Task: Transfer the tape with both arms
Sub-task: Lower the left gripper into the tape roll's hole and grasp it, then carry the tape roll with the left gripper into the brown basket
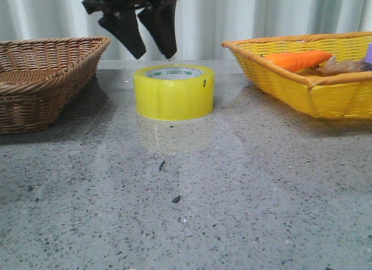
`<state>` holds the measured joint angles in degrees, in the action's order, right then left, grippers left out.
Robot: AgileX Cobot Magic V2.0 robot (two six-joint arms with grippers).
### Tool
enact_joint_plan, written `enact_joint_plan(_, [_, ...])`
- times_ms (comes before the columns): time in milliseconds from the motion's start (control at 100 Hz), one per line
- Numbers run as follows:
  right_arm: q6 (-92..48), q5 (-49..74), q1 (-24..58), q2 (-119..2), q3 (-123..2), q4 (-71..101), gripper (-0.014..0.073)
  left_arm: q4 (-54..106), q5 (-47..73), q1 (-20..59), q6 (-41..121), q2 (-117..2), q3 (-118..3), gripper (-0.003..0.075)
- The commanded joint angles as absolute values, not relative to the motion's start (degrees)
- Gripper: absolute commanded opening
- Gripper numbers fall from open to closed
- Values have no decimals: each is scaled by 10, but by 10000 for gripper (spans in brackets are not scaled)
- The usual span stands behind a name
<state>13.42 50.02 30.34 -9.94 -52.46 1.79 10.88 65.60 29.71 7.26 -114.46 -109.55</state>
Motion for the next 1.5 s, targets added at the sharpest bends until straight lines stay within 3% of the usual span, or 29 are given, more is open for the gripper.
enact_joint_plan(0, [135,458,302,-119,-534,17,-57,116,646,295,66,-1130,-1114,410])
enact_joint_plan(340, [135,458,302,-130,-534,17,-57,132,633,295,66,-1158,-1114,391])
enact_joint_plan(410, [135,458,302,-130,-534,17,-57,132,633,295,66,-1159,-1114,293])
enact_joint_plan(520, [135,458,302,-130,-534,17,-57,136,633,295,69,-1159,-1118,-20])
enact_joint_plan(750, [135,456,302,-130,-534,9,-57,159,638,295,82,-1128,-1216,-20])
enact_joint_plan(1030, [135,452,302,-130,-528,-25,-57,75,654,271,83,-1051,-1364,-20])
enact_joint_plan(1300, [135,395,302,-139,-505,-44,-59,-30,717,179,45,-1034,-1335,-20])
enact_joint_plan(1490, [135,389,302,-159,-502,-48,-62,-23,717,107,44,-1034,-1229,-20])
